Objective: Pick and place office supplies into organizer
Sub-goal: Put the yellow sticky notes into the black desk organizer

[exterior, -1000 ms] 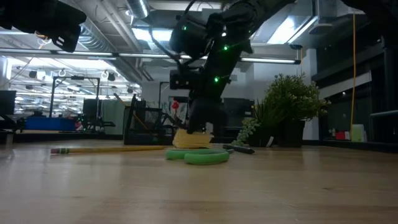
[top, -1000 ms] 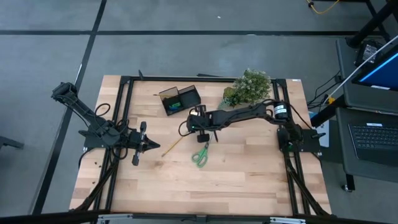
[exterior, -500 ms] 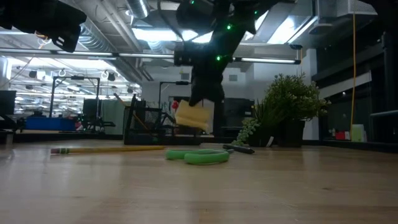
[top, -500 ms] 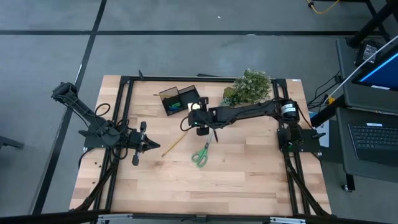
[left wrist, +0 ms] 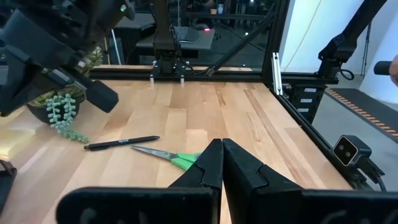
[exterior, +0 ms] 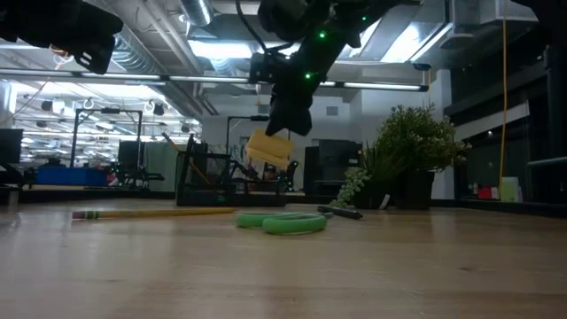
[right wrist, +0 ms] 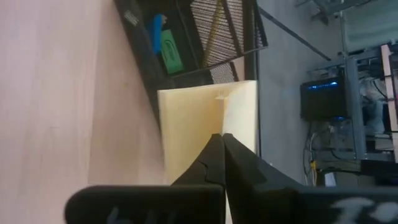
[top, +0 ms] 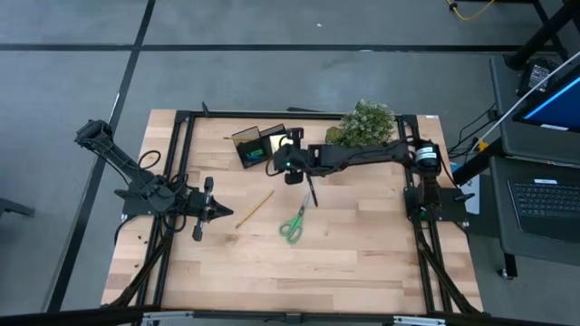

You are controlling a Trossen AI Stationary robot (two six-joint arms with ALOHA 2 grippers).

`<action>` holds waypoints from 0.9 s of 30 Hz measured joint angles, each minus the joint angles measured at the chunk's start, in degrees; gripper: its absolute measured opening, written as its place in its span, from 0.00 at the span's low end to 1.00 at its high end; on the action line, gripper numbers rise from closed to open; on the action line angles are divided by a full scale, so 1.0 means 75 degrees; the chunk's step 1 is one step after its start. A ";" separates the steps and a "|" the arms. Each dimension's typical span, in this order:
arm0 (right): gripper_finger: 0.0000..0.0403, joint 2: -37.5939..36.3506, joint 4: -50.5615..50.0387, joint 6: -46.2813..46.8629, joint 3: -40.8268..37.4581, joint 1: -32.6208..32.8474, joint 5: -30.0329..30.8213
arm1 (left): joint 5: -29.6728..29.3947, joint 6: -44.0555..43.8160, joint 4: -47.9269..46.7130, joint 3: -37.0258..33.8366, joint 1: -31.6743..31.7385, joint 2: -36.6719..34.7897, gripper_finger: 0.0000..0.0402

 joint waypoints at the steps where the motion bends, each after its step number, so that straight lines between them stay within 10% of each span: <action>1: 0.00 0.0000 0.0034 -0.0007 0.0000 -0.0047 -0.0069 | 0.0000 0.0017 0.0001 0.0000 -0.0001 0.0001 0.01; 27: 0.00 0.0060 0.0758 -0.1586 -0.0009 -0.0839 -0.1241 | 0.0000 0.0088 -0.0019 0.0000 0.0001 0.0002 0.01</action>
